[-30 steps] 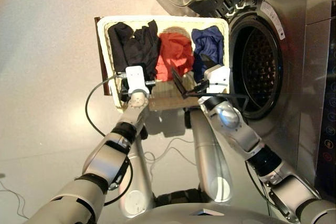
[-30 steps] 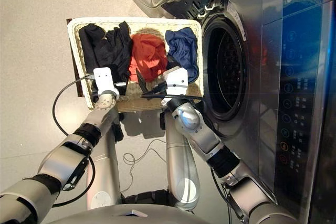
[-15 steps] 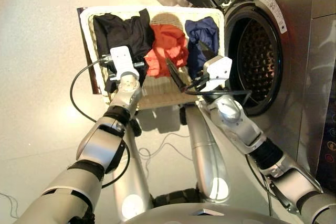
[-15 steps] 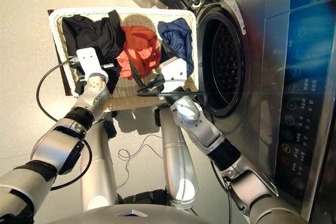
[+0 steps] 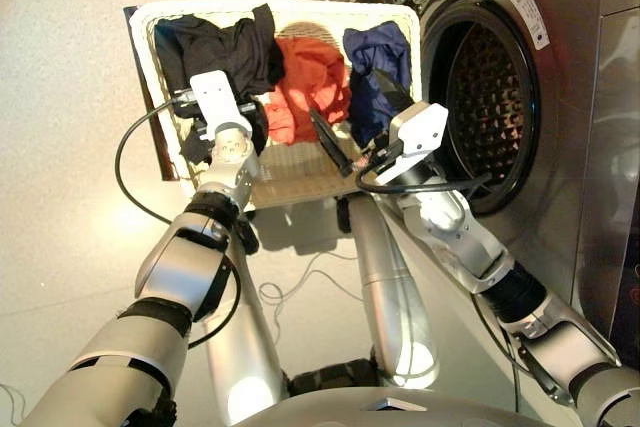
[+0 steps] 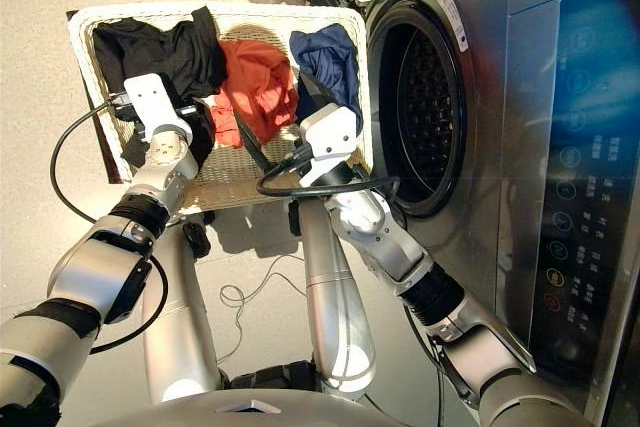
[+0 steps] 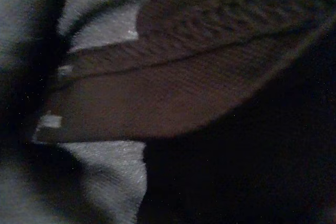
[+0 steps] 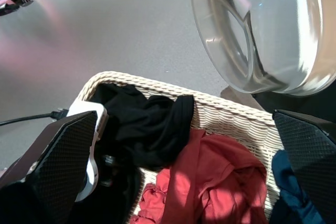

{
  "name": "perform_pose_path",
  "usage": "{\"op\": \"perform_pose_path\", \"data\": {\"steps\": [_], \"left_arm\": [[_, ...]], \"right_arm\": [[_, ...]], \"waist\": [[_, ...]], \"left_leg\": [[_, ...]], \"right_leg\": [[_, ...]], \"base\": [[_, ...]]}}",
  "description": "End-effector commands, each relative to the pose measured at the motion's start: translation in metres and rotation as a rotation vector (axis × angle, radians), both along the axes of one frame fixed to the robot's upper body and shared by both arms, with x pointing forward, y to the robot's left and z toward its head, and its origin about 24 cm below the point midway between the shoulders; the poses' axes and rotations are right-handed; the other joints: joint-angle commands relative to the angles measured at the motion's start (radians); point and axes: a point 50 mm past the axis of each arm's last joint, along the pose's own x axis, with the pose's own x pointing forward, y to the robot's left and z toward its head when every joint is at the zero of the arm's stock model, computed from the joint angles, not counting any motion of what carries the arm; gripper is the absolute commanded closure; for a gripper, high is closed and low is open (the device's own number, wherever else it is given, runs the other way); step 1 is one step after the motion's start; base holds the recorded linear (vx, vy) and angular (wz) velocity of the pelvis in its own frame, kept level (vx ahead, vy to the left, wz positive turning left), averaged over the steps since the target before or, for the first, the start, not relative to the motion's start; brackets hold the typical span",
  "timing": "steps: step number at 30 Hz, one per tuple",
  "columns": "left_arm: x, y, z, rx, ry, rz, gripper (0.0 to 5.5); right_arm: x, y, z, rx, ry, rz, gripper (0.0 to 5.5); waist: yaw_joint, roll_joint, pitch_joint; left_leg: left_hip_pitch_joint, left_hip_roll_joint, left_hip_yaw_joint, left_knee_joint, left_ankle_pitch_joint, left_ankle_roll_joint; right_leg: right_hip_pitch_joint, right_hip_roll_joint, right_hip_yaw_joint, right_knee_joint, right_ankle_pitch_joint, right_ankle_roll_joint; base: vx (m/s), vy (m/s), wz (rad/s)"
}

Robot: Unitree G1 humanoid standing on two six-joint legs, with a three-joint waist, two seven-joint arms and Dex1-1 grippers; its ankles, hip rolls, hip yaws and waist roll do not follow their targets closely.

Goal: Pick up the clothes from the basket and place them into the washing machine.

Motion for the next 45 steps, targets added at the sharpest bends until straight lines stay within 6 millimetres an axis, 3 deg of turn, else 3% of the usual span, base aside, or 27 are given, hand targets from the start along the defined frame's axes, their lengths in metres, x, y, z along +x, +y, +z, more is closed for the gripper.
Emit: {"op": "perform_pose_path", "data": {"steps": [1, 7, 11, 15, 17, 23, 25, 29, 34, 42, 45], "left_arm": [[0.006, -0.014, 0.021, -0.016, -0.087, -0.050, 5.50], [-0.017, -0.038, 0.004, -0.024, -0.175, -0.157, 5.50], [-0.045, -0.039, -0.009, -0.056, -0.235, -0.201, 5.50], [-0.071, -0.033, -0.014, -0.055, -0.287, -0.272, 5.50], [-0.081, -0.031, -0.007, -0.029, -0.342, -0.319, 5.50], [-0.101, -0.038, 0.030, 0.073, -0.508, -0.522, 5.50], [-0.110, -0.047, 0.050, 0.074, -0.603, -0.625, 5.50], [-0.121, -0.055, 0.067, 0.118, -0.669, -0.740, 5.50], [-0.137, -0.071, 0.084, 0.205, -0.686, -0.986, 5.50], [-0.144, -0.101, 0.089, 0.136, -0.624, -1.274, 5.50], [-0.141, -0.105, 0.082, 0.153, -0.542, -1.337, 5.50]], "right_arm": [[-0.019, -0.001, 0.019, 0.092, -0.098, 0.076, 0.00], [-0.010, -0.014, 0.009, 0.088, -0.059, -0.030, 0.00], [0.001, -0.033, 0.000, 0.064, -0.054, -0.196, 0.00], [0.011, -0.052, -0.011, 0.043, -0.023, -0.331, 0.00], [0.015, -0.058, -0.015, 0.035, -0.008, -0.363, 0.00], [0.028, -0.072, -0.048, -0.037, 0.130, -0.445, 0.00], [0.036, -0.061, -0.051, -0.247, 0.057, -0.448, 0.00], [0.033, -0.056, -0.048, -0.347, 0.013, -0.392, 0.00], [0.023, -0.042, -0.018, -0.596, -0.200, -0.276, 0.00], [0.026, -0.002, 0.028, -0.594, -0.414, -0.190, 0.00], [0.027, 0.002, 0.040, -0.589, -0.464, -0.194, 0.00]], "waist": [[-0.013, -0.001, -0.008], [0.015, 0.030, -0.008], [0.045, 0.065, -0.008], [0.070, 0.090, -0.008], [0.084, 0.097, -0.008], [0.116, 0.118, -0.009], [0.122, 0.124, -0.027], [0.121, 0.124, -0.047], [0.115, 0.123, -0.060], [0.116, 0.144, -0.053], [0.113, 0.149, -0.046]], "left_leg": [[0.024, 0.002, -0.028, 0.038, -0.058, -0.014], [0.170, -0.036, 0.011, -0.150, 0.010, -0.021], [0.311, -0.087, 0.029, -0.295, 0.059, -0.021], [0.463, -0.132, 0.035, -0.432, 0.104, -0.014], [0.523, -0.142, 0.031, -0.473, 0.113, -0.011], [0.628, -0.131, 0.017, -0.493, 0.115, -0.013], [0.661, -0.129, 0.016, -0.502, 0.111, -0.014], [0.682, -0.124, 0.024, -0.515, 0.116, -0.016], [0.683, -0.122, 0.021, -0.512, 0.117, -0.016], [0.675, -0.125, 0.023, -0.504, 0.121, -0.012], [0.671, -0.124, 0.021, -0.503, 0.127, -0.013]], "right_leg": [[0.061, -0.033, 0.008, -0.128, 0.054, 0.081], [0.189, -0.053, 0.005, -0.277, 0.111, 0.087], [0.332, -0.080, -0.004, -0.398, 0.149, 0.100], [0.478, -0.099, -0.015, -0.505, 0.183, 0.114], [0.537, -0.103, -0.021, -0.536, 0.189, 0.119], [0.660, -0.111, -0.041, -0.548, 0.168, 0.118], [0.688, -0.112, -0.045, -0.556, 0.164, 0.121], [0.705, -0.115, -0.044, -0.567, 0.167, 0.125], [0.697, -0.110, -0.037, -0.554, 0.157, 0.119], [0.685, -0.108, -0.021, -0.552, 0.159, 0.118], [0.680, -0.109, -0.022, -0.549, 0.159, 0.118]], "base": [[-0.071, 0.009, 0.003], [0.020, 0.009, 0.004], [0.086, 0.030, 0.000], [0.085, 0.030, 0.079], [0.079, -0.002, 0.030], [0.024, -0.004, 0.104], [0.000, 0.000, 0.000], [0.000, 0.000, 0.000], [0.000, 0.000, 0.000], [0.000, 0.000, 0.000], [0.000, 0.000, 0.000]]}}
